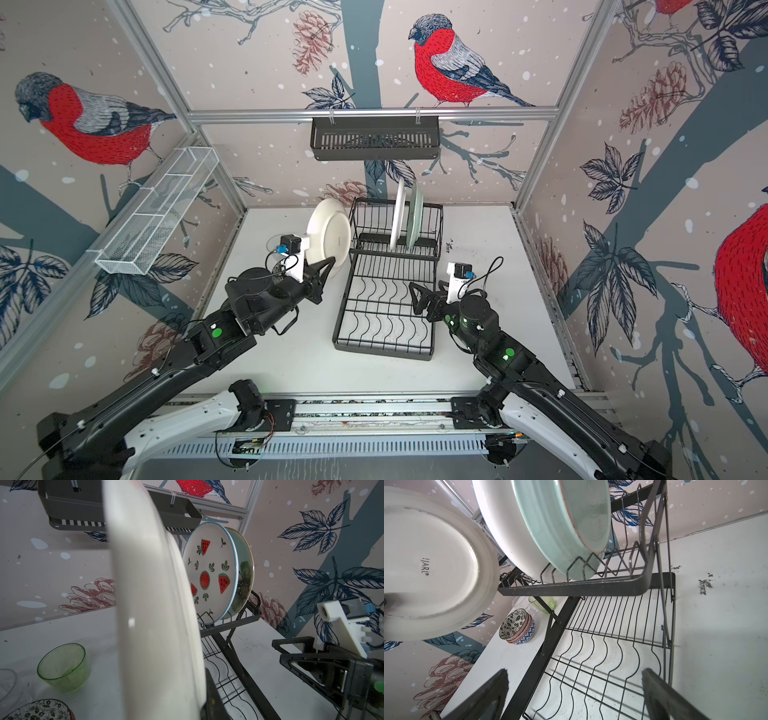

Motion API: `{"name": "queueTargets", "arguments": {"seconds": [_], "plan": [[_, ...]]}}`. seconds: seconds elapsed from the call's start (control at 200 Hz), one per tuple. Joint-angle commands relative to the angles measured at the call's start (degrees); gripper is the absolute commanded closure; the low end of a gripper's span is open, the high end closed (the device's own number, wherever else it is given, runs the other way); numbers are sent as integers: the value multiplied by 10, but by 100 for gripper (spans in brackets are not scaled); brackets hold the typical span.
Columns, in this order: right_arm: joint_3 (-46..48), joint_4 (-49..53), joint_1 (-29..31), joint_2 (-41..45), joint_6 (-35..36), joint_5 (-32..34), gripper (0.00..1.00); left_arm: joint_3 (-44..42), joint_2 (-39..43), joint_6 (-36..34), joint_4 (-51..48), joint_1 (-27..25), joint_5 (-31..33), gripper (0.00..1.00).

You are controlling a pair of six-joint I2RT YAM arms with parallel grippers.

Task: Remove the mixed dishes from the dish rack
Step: 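Lift the white floral plate up out of the upper rack with left gripper, then carry the plate down toward the right gripper over the lower rack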

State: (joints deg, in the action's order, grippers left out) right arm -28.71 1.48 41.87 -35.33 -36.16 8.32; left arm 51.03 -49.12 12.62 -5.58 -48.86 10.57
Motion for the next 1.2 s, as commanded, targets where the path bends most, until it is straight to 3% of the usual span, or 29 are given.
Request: {"name": "queueTargets", "arguments": {"seconds": [0.0, 0.135, 0.585, 1.196], "plan": [[-5, 8, 1, -3, -25, -6, 1, -5, -5, -11, -31, -27, 26, 100], [-2, 10, 0, -7, -32, -9, 0, -12, -13, -9, -45, -56, 56, 100], [-3, 4, 0, -9, -57, -25, 0, -45, 28, -20, -72, -62, 24, 100], [-51, 45, 0, -58, -157, -98, 1, -80, 18, -12, -80, -75, -11, 100]]}}
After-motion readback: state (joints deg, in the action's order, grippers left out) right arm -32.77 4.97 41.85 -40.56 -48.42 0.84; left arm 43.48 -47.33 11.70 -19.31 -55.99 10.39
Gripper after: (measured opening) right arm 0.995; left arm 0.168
